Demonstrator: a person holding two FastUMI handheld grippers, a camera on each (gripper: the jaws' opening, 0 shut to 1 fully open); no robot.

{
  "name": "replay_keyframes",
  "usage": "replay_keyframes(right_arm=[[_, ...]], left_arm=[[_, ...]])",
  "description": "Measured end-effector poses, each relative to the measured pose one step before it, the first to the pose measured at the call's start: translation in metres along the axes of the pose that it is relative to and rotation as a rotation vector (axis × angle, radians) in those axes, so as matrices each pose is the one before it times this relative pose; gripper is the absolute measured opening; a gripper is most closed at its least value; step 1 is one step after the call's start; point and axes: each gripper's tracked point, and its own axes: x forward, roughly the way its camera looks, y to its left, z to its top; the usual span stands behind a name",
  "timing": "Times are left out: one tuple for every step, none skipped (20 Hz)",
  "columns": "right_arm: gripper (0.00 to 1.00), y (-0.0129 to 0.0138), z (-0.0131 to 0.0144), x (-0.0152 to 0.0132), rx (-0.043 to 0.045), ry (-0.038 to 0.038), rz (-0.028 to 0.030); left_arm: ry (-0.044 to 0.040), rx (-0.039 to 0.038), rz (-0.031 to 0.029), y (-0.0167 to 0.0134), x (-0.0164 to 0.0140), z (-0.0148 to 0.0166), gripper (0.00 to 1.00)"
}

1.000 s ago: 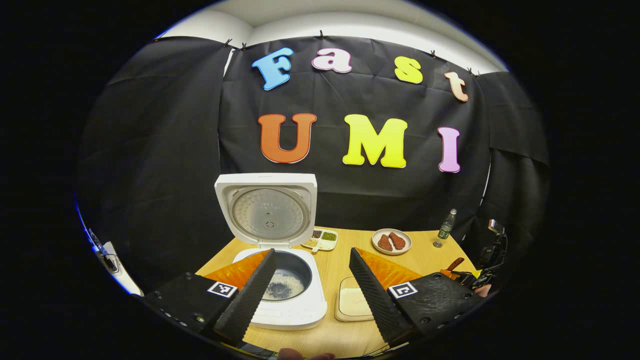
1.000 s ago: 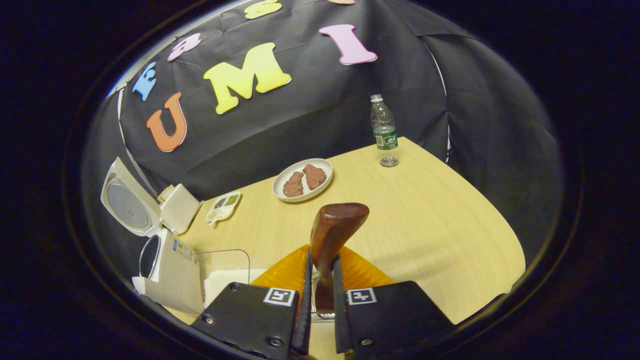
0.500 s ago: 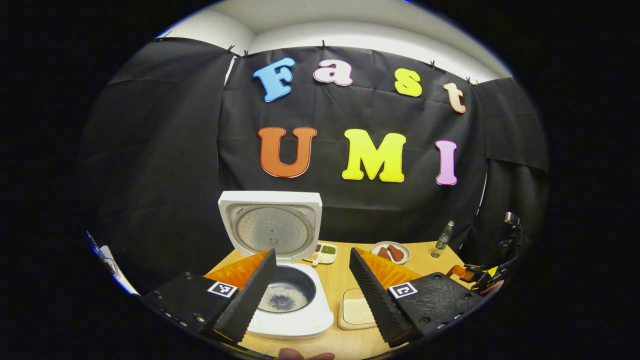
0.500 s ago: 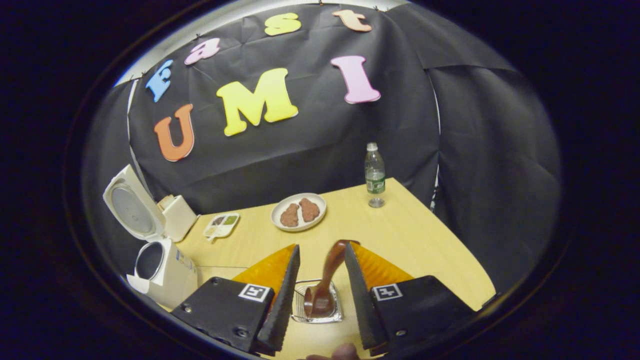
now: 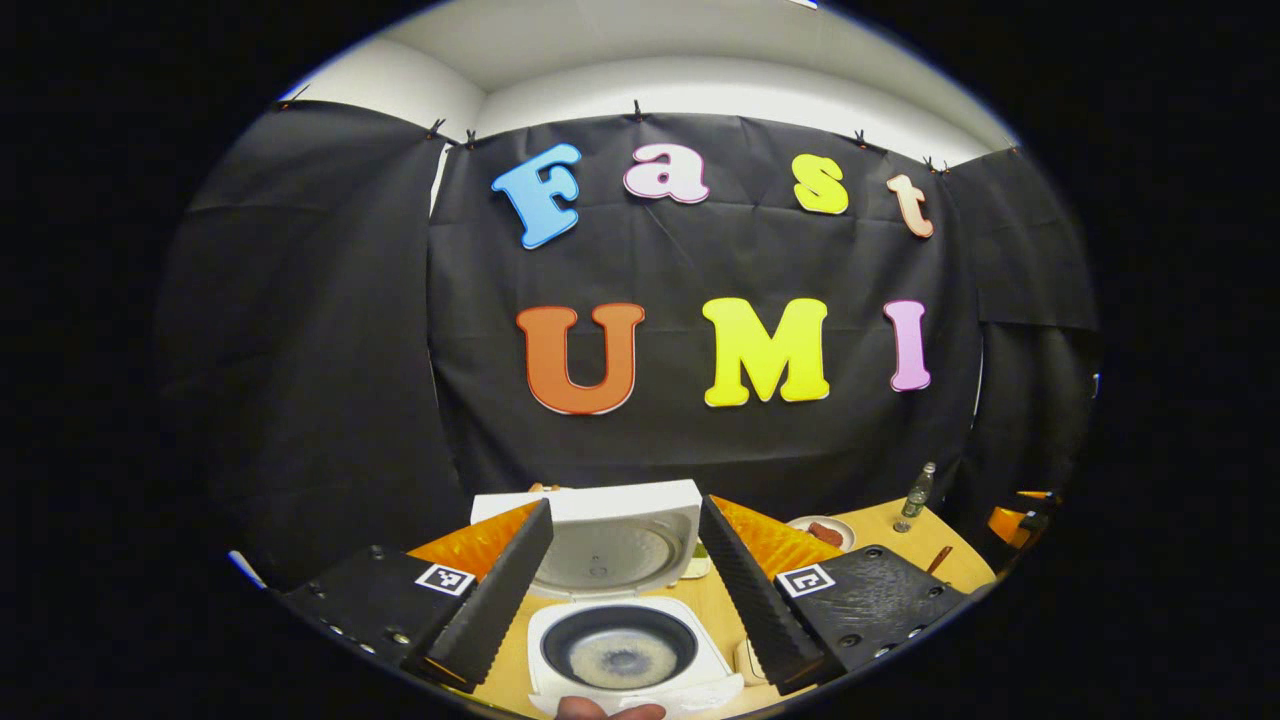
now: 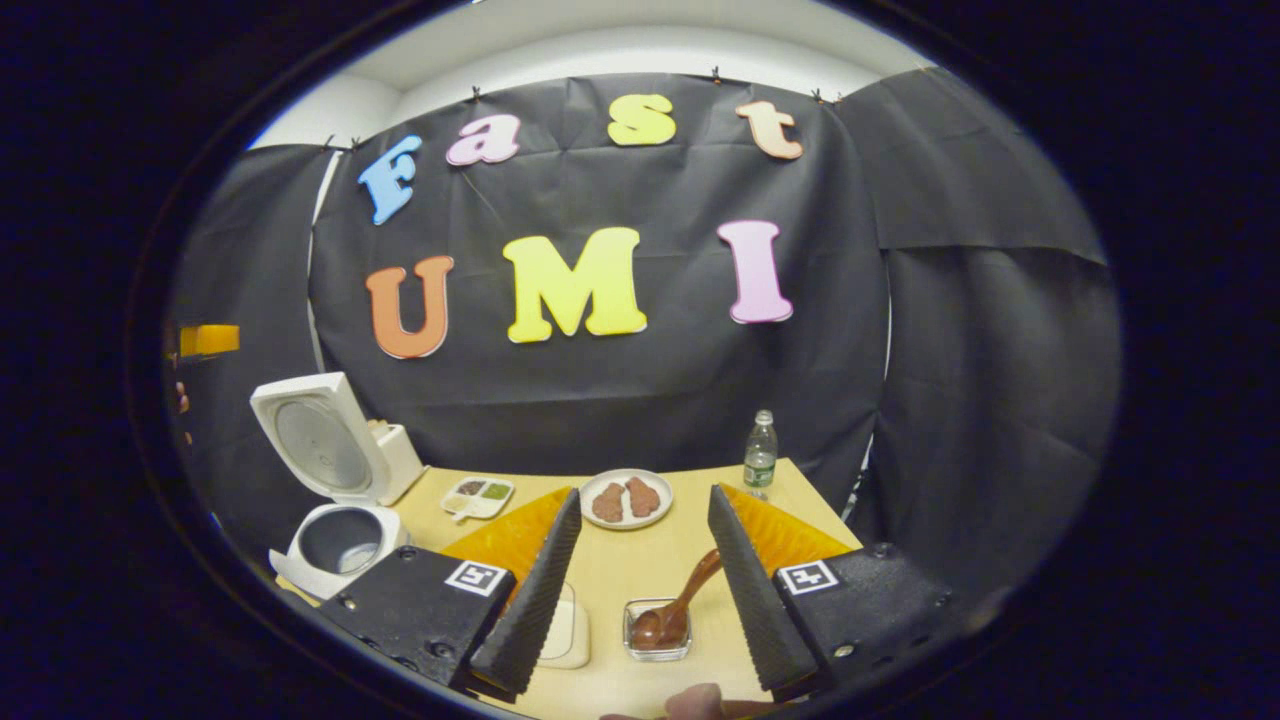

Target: Close the left gripper, press the button to open the rice cooker; take a wooden spoon from the chopstick holder with the right hand, scoop a spoonful of rice and pour it into the rice cooker, then put the wooden spoon back into the chopstick holder.

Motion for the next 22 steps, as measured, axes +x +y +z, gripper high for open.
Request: replay_keyframes(right_arm=[[0.84, 0.00567, 0.00685, -0.00987, 0.00558, -0.01223, 0.00108], [0.84, 0.0029, 0.00477, -0.00941, 0.00884, -0.01078, -0.00624], [0.87, 0.0033, 0.00452, -0.00916, 0.00628, -0.01013, -0.00519], [0.87, 0.00018, 0.00243, -0.00831, 0.00696, -0.0089, -0.01193], [0.87, 0.00068, 0.00197, -0.00882, 0.00013, -0.00723, -0.00904], [0.87, -0.00081, -0.00039, -0.00691, -0.0002, -0.0036, -0.01128], [0.87, 0.0005, -0.00023, -0.00784, -0.00429, -0.00228, -0.00248], [0.88, 0.00021, -0.00132, -0.0067, -0.00286, -0.00277, -0.00701], [0.89, 0.00119, -0.00054, -0.00682, 0.00298, -0.00412, -0.00238], [0.88, 0.00092, -0.00227, -0.00601, 0.00882, 0.00458, -0.00664], [0.87, -0.00084, -0.00393, -0.00538, 0.01592, 0.0089, -0.01439], [0.87, 0.00039, -0.00484, -0.00356, 0.01865, 0.01178, -0.00786], [0.87, 0.0023, -0.00282, -0.00364, 0.01609, 0.0053, -0.00379], [0.88, 0.00089, -0.00144, -0.00134, 0.00978, 0.00608, -0.00477], [0.88, 0.00184, -0.0029, -0.00134, 0.00196, 0.00496, 0.00247], [0.88, 0.00116, -0.00258, -0.00065, -0.00239, 0.00499, 0.00016], [0.88, 0.00212, -0.0005, 0.00038, -0.00456, 0.00425, 0.00273], [0.87, 0.0013, -0.00005, 0.00132, -0.00412, 0.00346, 0.00241], [0.87, 0.00037, 0.00002, 0.00194, -0.00413, 0.00083, 0.00235], [0.88, 0.00029, 0.00167, 0.00178, -0.002, -0.00164, 0.00089], [0.88, 0.00055, 0.00189, 0.00174, 0.00131, -0.00253, 0.00263], [0.88, 0.00192, 0.00158, 0.00337, 0.00338, -0.00147, 0.00548]], left_arm=[[0.00309, -0.01872, -0.00153, 0.00277, 0.01042, 0.00455, 0.94], [0.01021, -0.01672, 0.0017, 0.00302, 0.01029, 0.00067, 0.94], [0.0136, -0.00902, 0.00589, 0.00521, 0.01056, -0.00059, 0.94], [0.01283, -0.00172, 0.01036, 0.00662, 0.01056, -0.00263, 0.94], [0.01741, -0.00107, 0.01496, 0.00703, 0.0111, -0.00475, 0.94], [0.02065, -0.00154, 0.01353, 0.0055, 0.01213, -0.00575, 0.94], [0.01983, 0.00117, 0.01122, 0.00515, 0.01141, -0.00487, 0.94], [0.01738, 0.00406, 0.01055, 0.00434, 0.01187, -0.00465, 0.94], [0.02076, 0.00451, 0.00803, 0.00428, 0.0102, -0.00518, 0.94], [0.01858, 0.00257, 0.00112, 0.0015, 0.01027, -0.00507, 0.94], [0.02114, -0.00286, 0.00176, 0.00246, 0.00839, -0.00465, 0.94], [0.0197, -0.00583, 0.00115, 0.00094, 0.00857, -0.00332, 0.94], [0.02339, -0.00639, -0.00221, -0.00052, 0.00506, -0.00558, 0.94], [0.02813, -0.00659, -0.00348, -0.0009, 0.00537, -0.00588, 0.94], [0.01964, -0.00413, 0.00386, 0.00089, 0.00427, -0.00349, 0.94], [0.02492, -0.00488, 0.00621, 0.00089, 0.00378, -0.00397, 0.94], [0.01979, -0.00604, 0.00699, 0.00043, 0.00312, -0.00298, 0.95], [0.00496, -0.0041, 0.00777, 0.00103, 0.00219, 0.00094, 0.95], [0.00776, -0.01015, -0.00027, 0.00011, 0.00083, 0.00043, 0.96], [0.0104, -0.01134, -0.00083, -0.00024, -0.00015, -0.00137, 0.96], [0.00797, -0.00514, -0.00009, -0.00018, -0.00062, -0.00144, 0.96], [0.00829, -0.00108, 0.00041, -0.0008, -0.00175, -0.00145, 0.96]])
